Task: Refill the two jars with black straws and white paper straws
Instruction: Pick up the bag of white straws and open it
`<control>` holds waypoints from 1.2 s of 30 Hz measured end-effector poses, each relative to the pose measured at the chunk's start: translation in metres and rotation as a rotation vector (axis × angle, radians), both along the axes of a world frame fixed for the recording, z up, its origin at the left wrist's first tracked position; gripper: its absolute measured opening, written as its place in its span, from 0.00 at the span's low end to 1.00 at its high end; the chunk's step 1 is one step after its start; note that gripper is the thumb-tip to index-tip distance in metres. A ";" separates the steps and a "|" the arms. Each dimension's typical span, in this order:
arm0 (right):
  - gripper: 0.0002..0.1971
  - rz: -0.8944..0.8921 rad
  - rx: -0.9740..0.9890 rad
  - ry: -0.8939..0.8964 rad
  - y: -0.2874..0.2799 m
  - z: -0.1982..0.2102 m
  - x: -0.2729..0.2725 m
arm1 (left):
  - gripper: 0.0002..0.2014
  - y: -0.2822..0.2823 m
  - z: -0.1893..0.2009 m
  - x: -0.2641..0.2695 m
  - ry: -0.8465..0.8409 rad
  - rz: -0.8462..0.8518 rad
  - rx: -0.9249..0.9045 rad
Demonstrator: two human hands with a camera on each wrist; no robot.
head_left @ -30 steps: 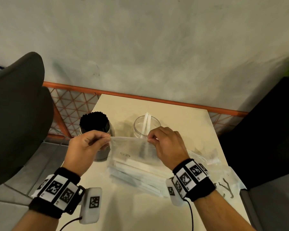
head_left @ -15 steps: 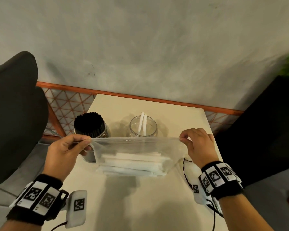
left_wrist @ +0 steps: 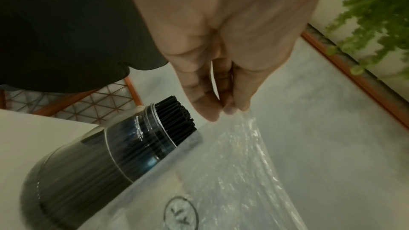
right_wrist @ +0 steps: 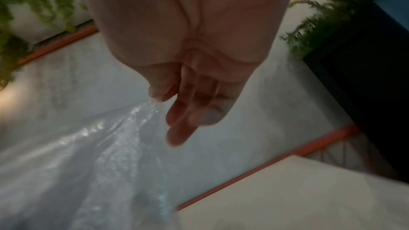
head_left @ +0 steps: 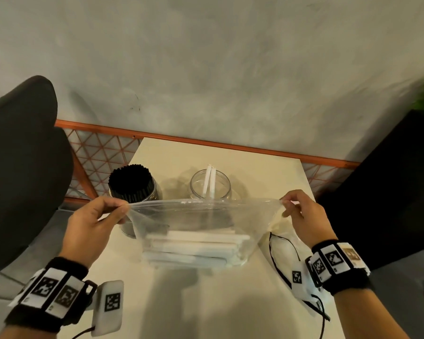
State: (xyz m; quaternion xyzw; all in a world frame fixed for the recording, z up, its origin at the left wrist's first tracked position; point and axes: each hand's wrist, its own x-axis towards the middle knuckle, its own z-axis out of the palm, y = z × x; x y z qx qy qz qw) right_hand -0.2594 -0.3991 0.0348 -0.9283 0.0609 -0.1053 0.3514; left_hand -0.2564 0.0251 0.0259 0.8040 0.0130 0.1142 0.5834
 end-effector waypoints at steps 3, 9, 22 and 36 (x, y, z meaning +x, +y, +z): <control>0.04 -0.017 0.471 0.071 0.016 0.001 -0.002 | 0.05 -0.012 0.005 -0.001 0.013 -0.061 0.004; 0.10 -0.047 0.425 0.113 0.038 0.001 -0.008 | 0.04 -0.043 0.017 -0.003 -0.039 -0.222 0.313; 0.14 -0.156 0.482 0.065 0.025 0.001 -0.013 | 0.27 -0.032 0.029 0.007 -0.072 -0.451 0.597; 0.26 0.316 -0.423 0.076 0.031 -0.013 -0.032 | 0.09 -0.053 0.030 0.003 0.049 -0.365 0.755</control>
